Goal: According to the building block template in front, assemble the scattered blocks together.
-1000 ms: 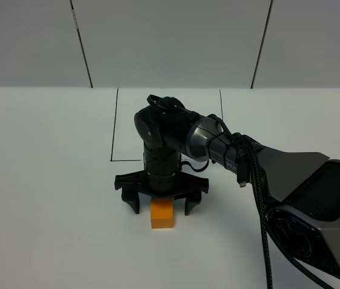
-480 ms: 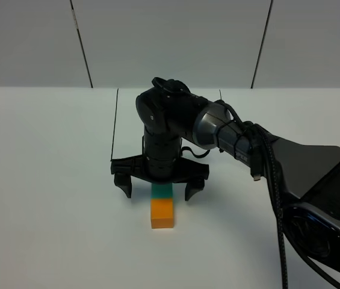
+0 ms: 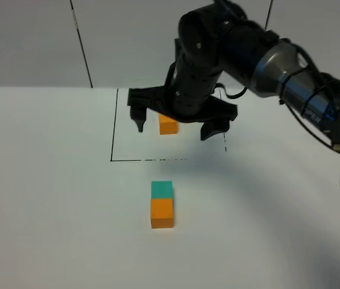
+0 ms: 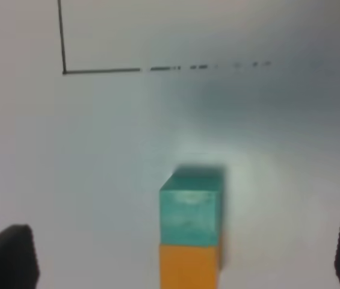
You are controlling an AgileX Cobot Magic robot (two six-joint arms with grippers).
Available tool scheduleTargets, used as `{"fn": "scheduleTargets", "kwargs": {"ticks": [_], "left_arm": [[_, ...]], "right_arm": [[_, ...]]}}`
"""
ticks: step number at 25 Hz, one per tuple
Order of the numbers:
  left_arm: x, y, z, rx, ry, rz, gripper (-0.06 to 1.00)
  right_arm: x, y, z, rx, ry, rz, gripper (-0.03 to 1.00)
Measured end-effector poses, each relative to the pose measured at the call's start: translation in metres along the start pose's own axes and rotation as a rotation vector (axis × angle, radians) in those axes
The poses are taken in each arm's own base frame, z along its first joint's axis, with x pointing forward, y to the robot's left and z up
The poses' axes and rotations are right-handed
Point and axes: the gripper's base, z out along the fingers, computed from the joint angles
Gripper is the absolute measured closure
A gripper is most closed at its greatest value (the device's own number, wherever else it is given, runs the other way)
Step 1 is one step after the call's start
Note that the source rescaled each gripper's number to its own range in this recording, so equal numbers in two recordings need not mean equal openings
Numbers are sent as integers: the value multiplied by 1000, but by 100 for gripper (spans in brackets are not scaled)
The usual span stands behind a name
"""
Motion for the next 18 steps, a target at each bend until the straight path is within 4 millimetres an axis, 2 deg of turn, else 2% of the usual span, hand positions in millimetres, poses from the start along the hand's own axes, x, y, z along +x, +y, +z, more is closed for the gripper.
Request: {"fn": "scheduleTargets", "kwargs": {"ticks": [5,9,14,18], "left_arm": [[0,0,0,0,0,0,25],[0,0,0,0,0,0,25],[0,0,0,0,0,0,25],[0,0,0,0,0,0,25]], "right_arm": [[-26,-50,-24,22,-57,57,-3],[-34,-87,-32,53,-61,88,-3],[-29,-130,-35,94,-18,140,-3],[-10,-149,-36,120,44,155,-3]]}}
